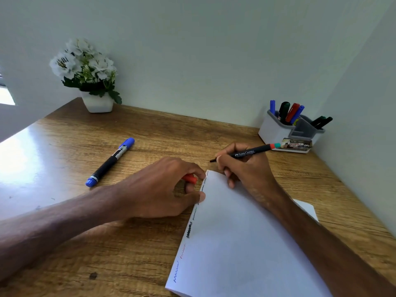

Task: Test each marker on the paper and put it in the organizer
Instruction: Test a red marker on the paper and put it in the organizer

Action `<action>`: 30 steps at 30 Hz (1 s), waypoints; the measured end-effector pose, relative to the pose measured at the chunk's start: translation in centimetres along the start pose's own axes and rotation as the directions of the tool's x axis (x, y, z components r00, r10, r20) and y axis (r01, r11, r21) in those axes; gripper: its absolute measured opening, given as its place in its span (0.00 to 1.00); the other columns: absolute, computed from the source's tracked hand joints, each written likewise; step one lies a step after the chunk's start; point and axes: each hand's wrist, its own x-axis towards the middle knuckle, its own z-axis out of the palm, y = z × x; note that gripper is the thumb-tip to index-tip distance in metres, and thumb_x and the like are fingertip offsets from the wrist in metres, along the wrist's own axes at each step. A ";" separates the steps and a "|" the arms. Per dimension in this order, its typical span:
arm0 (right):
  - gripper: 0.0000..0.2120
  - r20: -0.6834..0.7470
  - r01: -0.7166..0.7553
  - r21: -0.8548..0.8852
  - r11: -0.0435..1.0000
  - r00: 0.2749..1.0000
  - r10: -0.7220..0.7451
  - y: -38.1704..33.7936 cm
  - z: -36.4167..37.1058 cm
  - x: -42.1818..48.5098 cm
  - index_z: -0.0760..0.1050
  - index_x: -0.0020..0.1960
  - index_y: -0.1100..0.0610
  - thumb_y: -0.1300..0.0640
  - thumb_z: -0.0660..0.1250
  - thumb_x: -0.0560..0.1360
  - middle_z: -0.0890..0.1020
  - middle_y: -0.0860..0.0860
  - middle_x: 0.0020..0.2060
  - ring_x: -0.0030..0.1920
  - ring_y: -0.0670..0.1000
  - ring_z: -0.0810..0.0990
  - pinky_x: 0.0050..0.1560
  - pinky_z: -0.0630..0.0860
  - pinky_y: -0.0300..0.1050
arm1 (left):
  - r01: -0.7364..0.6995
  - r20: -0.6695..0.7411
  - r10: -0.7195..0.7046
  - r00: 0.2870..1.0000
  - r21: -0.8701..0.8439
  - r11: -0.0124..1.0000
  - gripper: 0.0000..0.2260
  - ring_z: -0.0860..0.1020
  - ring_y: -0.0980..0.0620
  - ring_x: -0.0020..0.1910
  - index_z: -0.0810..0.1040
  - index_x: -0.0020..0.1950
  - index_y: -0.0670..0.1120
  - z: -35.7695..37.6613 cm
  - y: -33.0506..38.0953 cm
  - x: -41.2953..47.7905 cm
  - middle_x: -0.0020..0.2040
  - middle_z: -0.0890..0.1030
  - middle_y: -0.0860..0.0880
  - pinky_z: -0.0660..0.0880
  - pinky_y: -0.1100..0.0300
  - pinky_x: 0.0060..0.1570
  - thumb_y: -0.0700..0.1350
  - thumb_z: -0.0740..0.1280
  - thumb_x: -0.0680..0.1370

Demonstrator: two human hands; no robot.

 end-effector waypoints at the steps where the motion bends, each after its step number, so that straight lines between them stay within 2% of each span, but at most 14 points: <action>1: 0.03 -0.015 -0.003 0.048 0.999 1.000 0.003 -0.2 -0.1 0.0 0.83 0.44 0.64 0.69 0.71 0.75 0.81 0.61 0.32 0.29 0.58 0.75 0.26 0.75 0.44 | 0.007 -0.007 -0.007 1.000 -0.025 1.000 0.18 0.74 0.72 0.48 0.75 0.69 0.59 0.0 0.0 0.0 0.43 0.80 0.62 0.69 0.73 0.38 0.60 0.67 0.80; 4: 0.05 -0.017 0.016 0.134 0.991 1.000 -0.014 -0.9 -0.2 0.0 0.85 0.51 0.63 0.67 0.72 0.77 0.83 0.65 0.38 0.34 0.54 0.79 0.28 0.79 0.44 | -0.014 -0.138 -0.008 0.990 -0.156 0.988 0.09 0.78 0.64 0.42 0.80 0.62 0.52 -0.5 -0.1 0.0 0.40 0.82 0.61 0.70 0.71 0.37 0.47 0.62 0.84; 7: 0.08 0.037 0.017 0.225 0.974 0.999 -0.026 -1.5 -0.4 0.2 0.84 0.56 0.64 0.65 0.68 0.80 0.85 0.64 0.44 0.39 0.54 0.82 0.31 0.81 0.45 | 0.006 -0.241 -0.068 0.968 -0.248 0.969 0.14 0.79 0.60 0.38 0.83 0.59 0.50 -1.0 -0.4 0.0 0.42 0.83 0.55 0.70 0.68 0.36 0.39 0.58 0.85; 9: 0.10 0.125 -0.002 0.291 0.957 0.992 -0.036 -1.8 -0.4 0.2 0.83 0.56 0.67 0.65 0.65 0.81 0.85 0.64 0.44 0.39 0.56 0.82 0.31 0.81 0.46 | 0.029 -0.237 -0.104 0.966 -0.300 0.954 0.15 0.79 0.58 0.35 0.83 0.58 0.51 -1.1 -0.8 0.2 0.44 0.83 0.55 0.72 0.65 0.34 0.39 0.58 0.85; 10: 0.10 0.169 -0.008 0.317 0.948 0.984 -0.048 -1.9 -0.4 0.2 0.83 0.55 0.68 0.65 0.65 0.80 0.85 0.64 0.43 0.37 0.56 0.82 0.31 0.80 0.46 | 0.038 -0.220 -0.120 0.968 -0.346 0.938 0.15 0.78 0.54 0.33 0.83 0.58 0.52 -1.1 -0.9 0.3 0.44 0.83 0.56 0.75 0.57 0.34 0.39 0.58 0.85; 11: 0.10 0.202 -0.010 0.337 0.941 0.977 -0.062 -2.0 -0.3 0.1 0.82 0.53 0.69 0.64 0.65 0.79 0.84 0.65 0.42 0.36 0.56 0.81 0.30 0.80 0.46 | 0.046 -0.202 -0.138 0.970 -0.404 0.914 0.15 0.76 0.49 0.31 0.83 0.57 0.52 -1.1 -1.1 0.4 0.45 0.84 0.56 0.73 0.52 0.33 0.38 0.59 0.85; 12: 0.11 0.225 -0.010 0.348 0.937 0.972 -0.074 -2.0 -0.2 0.0 0.82 0.52 0.69 0.63 0.65 0.77 0.84 0.65 0.41 0.35 0.56 0.81 0.29 0.79 0.45 | 0.057 -0.179 -0.157 0.971 -0.464 0.884 0.15 0.72 0.46 0.30 0.83 0.57 0.52 -1.2 -1.1 0.4 0.44 0.84 0.56 0.71 0.52 0.31 0.38 0.59 0.85; 14: 0.11 0.251 0.000 0.351 0.936 0.964 -0.094 -2.1 0.0 -0.2 0.82 0.50 0.68 0.63 0.65 0.76 0.84 0.65 0.40 0.34 0.55 0.81 0.29 0.78 0.45 | 0.085 -0.128 -0.185 0.974 -0.553 0.829 0.15 0.70 0.45 0.34 0.84 0.56 0.50 -1.1 -1.1 0.6 0.43 0.85 0.55 0.68 0.54 0.33 0.36 0.60 0.85; 16: 0.10 0.257 0.006 0.344 0.939 0.961 -0.100 -2.2 0.0 -0.3 0.82 0.49 0.67 0.63 0.64 0.75 0.84 0.64 0.39 0.33 0.55 0.81 0.28 0.78 0.44 | 0.090 -0.092 -0.188 0.978 -0.625 0.775 0.14 0.71 0.45 0.40 0.84 0.57 0.48 -1.1 -1.0 0.8 0.45 0.86 0.51 0.67 0.50 0.41 0.35 0.60 0.85; 18: 0.10 0.253 0.005 0.332 0.943 0.963 -0.094 -2.2 0.1 -0.2 0.82 0.49 0.67 0.63 0.65 0.75 0.84 0.64 0.38 0.33 0.55 0.80 0.28 0.78 0.44 | 0.083 -0.078 -0.186 0.979 -0.683 0.725 0.14 0.72 0.45 0.43 0.84 0.58 0.46 -1.1 -1.0 0.9 0.45 0.85 0.49 0.68 0.49 0.44 0.34 0.60 0.84; 24: 0.09 0.229 0.015 0.317 0.948 0.969 -0.092 -2.1 -0.1 -0.3 0.83 0.49 0.65 0.64 0.64 0.77 0.84 0.63 0.38 0.33 0.54 0.81 0.28 0.78 0.44 | 0.041 -0.101 -0.139 0.985 -0.648 0.761 0.15 0.78 0.58 0.42 0.84 0.60 0.47 -1.2 -0.7 0.8 0.44 0.85 0.51 0.73 0.65 0.41 0.34 0.60 0.84; 26: 0.07 0.235 0.025 0.302 0.953 0.967 -0.100 -2.2 -0.1 -0.3 0.82 0.50 0.66 0.67 0.65 0.79 0.84 0.64 0.39 0.33 0.55 0.81 0.28 0.78 0.44 | 0.024 -0.121 -0.131 0.984 -0.637 0.770 0.14 0.78 0.53 0.42 0.83 0.61 0.46 -1.1 -0.7 0.7 0.45 0.85 0.51 0.73 0.61 0.42 0.35 0.60 0.84; 28: 0.04 0.229 0.028 0.294 0.955 0.968 -0.099 -2.4 0.0 -0.4 0.79 0.52 0.67 0.67 0.66 0.80 0.85 0.64 0.40 0.34 0.56 0.82 0.27 0.79 0.45 | -0.009 -0.150 -0.112 0.982 -0.635 0.772 0.14 0.74 0.40 0.40 0.81 0.64 0.47 -1.1 -0.7 0.7 0.44 0.84 0.51 0.71 0.51 0.42 0.37 0.60 0.85; 30: 0.05 0.226 0.038 0.295 0.955 0.968 -0.108 -2.7 0.2 -0.5 0.78 0.51 0.67 0.64 0.69 0.78 0.86 0.65 0.41 0.34 0.58 0.83 0.27 0.79 0.45 | -0.040 -0.180 -0.111 0.977 -0.674 0.737 0.14 0.69 0.40 0.36 0.77 0.68 0.49 -1.0 -0.7 0.7 0.39 0.83 0.53 0.67 0.48 0.39 0.38 0.61 0.84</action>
